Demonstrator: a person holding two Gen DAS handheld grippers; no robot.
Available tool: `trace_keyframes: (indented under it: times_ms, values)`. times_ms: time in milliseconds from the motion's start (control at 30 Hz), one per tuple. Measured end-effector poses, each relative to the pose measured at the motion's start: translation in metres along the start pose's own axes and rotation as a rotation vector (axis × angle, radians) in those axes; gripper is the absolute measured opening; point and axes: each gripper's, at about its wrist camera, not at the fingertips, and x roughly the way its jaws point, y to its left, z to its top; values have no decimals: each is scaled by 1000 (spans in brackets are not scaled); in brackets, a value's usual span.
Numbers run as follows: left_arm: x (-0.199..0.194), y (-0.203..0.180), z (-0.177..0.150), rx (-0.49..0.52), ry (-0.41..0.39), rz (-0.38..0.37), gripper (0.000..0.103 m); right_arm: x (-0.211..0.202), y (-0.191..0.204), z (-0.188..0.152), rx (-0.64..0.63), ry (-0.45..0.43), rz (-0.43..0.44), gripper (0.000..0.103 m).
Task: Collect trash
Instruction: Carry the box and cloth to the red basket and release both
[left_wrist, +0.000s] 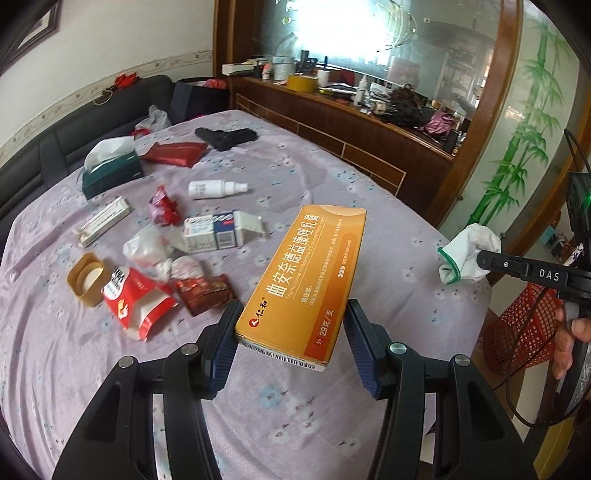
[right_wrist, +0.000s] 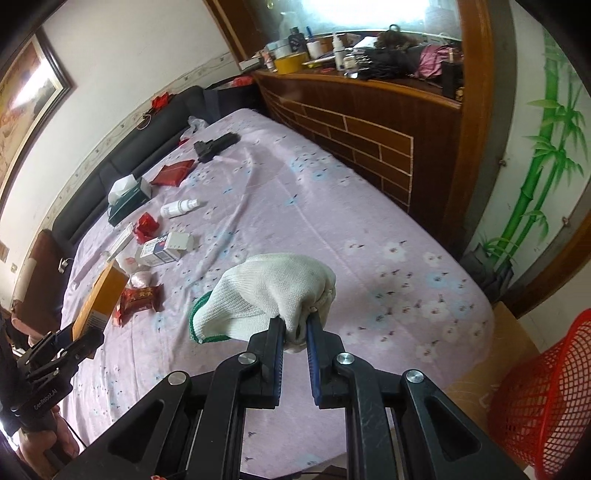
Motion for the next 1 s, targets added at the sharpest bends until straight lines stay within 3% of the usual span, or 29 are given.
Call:
trace_keyframes:
  times_ms: [1000]
  values:
    - [19,-123,34,209,-33,-184,54,-100,-93,-29,176,-140,-149,11]
